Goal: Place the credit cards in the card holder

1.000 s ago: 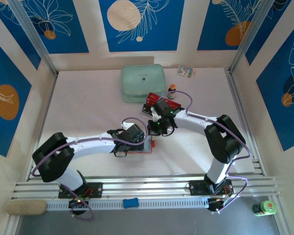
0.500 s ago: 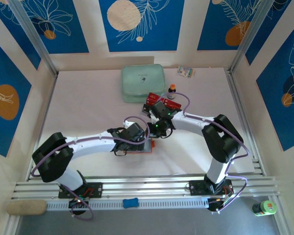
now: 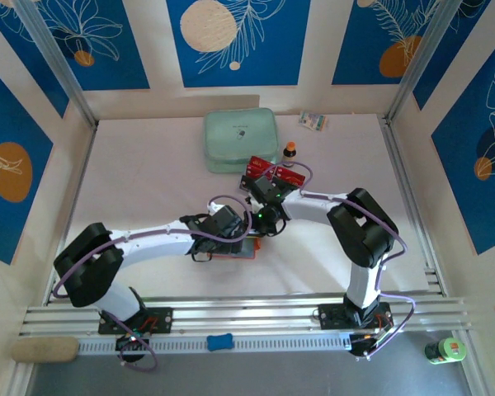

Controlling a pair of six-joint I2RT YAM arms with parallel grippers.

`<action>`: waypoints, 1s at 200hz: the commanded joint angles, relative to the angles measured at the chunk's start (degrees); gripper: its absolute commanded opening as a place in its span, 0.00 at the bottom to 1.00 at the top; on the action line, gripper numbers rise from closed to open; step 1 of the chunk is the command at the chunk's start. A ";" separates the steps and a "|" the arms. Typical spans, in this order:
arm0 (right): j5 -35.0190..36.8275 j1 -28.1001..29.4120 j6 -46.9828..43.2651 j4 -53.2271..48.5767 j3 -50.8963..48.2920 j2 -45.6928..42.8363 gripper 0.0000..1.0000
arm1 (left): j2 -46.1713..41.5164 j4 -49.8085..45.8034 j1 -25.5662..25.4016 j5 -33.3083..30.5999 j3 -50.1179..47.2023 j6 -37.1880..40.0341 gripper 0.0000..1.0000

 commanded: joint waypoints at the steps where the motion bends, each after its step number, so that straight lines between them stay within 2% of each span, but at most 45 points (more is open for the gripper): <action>1: -1.30 0.55 1.00 -0.14 -0.39 1.88 0.07 | 0.49 0.04 0.87 0.72 -0.41 0.87 1.00; 120: -0.63 -0.11 0.92 -1.62 0.49 -0.27 0.07 | 1.67 2.30 2.39 1.30 -4.41 0.43 1.00; 200: 0.87 0.44 4.15 -1.65 -1.31 -4.66 0.23 | 0.19 4.01 2.85 1.92 -6.50 -0.71 1.00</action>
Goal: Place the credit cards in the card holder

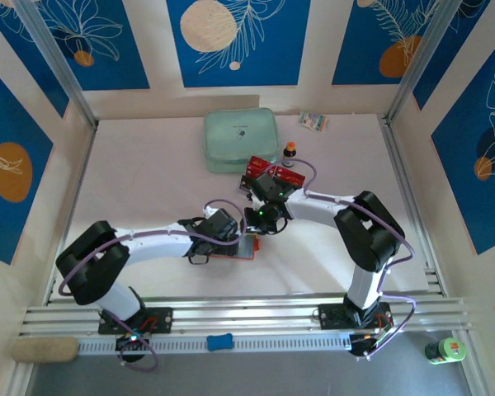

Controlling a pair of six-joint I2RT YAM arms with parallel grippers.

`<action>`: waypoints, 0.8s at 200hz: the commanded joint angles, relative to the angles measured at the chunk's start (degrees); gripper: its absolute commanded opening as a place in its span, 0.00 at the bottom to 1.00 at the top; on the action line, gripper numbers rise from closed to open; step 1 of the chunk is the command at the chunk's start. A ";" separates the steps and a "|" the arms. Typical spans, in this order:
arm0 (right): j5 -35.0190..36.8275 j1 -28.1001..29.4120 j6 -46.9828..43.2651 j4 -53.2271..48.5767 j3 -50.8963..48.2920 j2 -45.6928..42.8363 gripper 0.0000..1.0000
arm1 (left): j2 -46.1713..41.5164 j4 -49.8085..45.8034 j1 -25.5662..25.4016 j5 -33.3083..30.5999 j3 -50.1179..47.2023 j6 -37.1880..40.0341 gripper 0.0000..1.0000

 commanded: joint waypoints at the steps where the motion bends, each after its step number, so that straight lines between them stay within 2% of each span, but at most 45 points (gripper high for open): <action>1: 0.21 0.54 1.73 -0.90 -1.31 -1.29 0.22 | -0.94 -1.36 0.82 0.45 -1.58 -0.63 1.00; 48: 0.85 1.17 2.63 -0.59 -1.36 0.70 0.27 | -1.99 -1.19 0.99 0.41 -2.19 -0.72 1.00; 68: 1.07 1.26 2.79 -0.54 -1.51 1.40 0.32 | -2.43 -1.11 1.00 0.41 -2.63 -0.76 1.00; 160: -2.07 0.99 2.57 1.04 -0.46 4.26 0.32 | -2.88 -0.61 1.08 0.59 -3.44 -1.24 1.00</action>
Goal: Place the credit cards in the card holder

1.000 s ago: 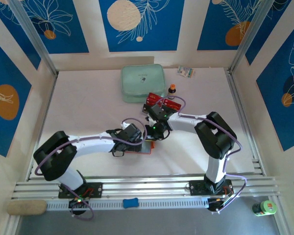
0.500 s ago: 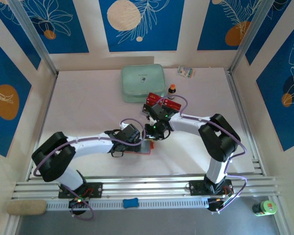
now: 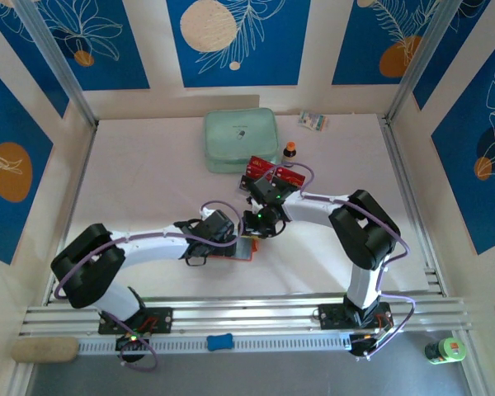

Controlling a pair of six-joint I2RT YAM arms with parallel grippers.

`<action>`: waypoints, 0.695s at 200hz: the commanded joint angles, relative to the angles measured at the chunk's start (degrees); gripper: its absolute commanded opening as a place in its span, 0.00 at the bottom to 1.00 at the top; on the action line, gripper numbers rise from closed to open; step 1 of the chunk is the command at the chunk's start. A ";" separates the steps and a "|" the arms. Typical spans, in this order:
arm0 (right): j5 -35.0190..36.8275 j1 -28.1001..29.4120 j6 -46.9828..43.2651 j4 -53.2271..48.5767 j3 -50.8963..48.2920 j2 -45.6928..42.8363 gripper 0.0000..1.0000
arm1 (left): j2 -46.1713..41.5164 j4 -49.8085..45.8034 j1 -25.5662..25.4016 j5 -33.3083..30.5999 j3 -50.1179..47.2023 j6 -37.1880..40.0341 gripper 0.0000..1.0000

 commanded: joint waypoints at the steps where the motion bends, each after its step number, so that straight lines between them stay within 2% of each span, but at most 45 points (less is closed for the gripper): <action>1: -2.02 0.16 0.22 -0.25 0.20 2.03 0.32 | -0.96 -1.69 0.60 0.17 -1.16 -0.83 1.00; 83: -3.57 0.16 -0.31 -0.43 1.52 1.82 0.20 | -1.44 -1.86 0.60 0.35 -1.07 -0.83 1.00; 110: -3.81 0.25 -0.31 -0.99 1.86 0.69 0.19 | -2.15 -2.09 0.60 0.35 -0.81 -0.86 1.00; 139: -4.11 0.43 -0.31 -1.65 2.63 -0.57 0.24 | -3.59 -2.75 0.69 0.17 -0.28 -0.61 1.00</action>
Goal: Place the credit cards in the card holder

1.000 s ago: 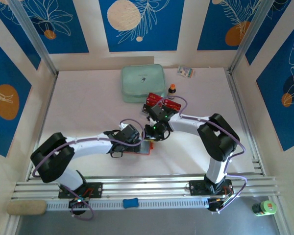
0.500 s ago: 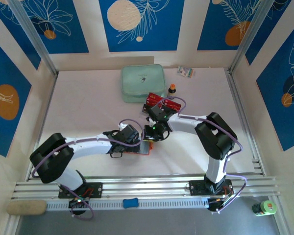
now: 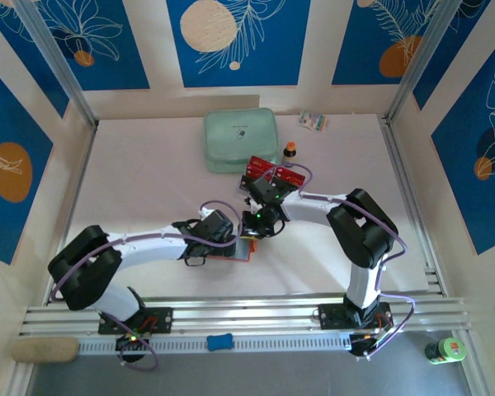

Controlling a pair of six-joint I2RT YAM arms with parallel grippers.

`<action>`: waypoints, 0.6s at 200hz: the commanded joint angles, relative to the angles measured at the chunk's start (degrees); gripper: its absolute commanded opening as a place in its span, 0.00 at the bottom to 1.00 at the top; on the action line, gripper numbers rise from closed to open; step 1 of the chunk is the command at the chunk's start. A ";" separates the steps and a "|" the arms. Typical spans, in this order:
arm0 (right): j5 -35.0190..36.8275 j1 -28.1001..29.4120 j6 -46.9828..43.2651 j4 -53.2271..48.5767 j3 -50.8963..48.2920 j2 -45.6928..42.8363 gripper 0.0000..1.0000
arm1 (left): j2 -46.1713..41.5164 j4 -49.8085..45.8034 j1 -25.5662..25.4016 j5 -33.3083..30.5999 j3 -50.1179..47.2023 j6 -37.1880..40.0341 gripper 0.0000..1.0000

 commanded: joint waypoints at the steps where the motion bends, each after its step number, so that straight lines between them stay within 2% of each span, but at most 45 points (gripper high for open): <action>1: -2.18 0.43 -0.25 -1.72 2.01 -1.40 0.24 | -2.15 -2.10 0.69 0.15 -0.10 -0.65 1.00; 120: -5.18 1.21 2.73 -0.77 3.34 -4.27 0.30 | -11.64 -5.45 2.85 -1.29 -0.39 -0.23 1.00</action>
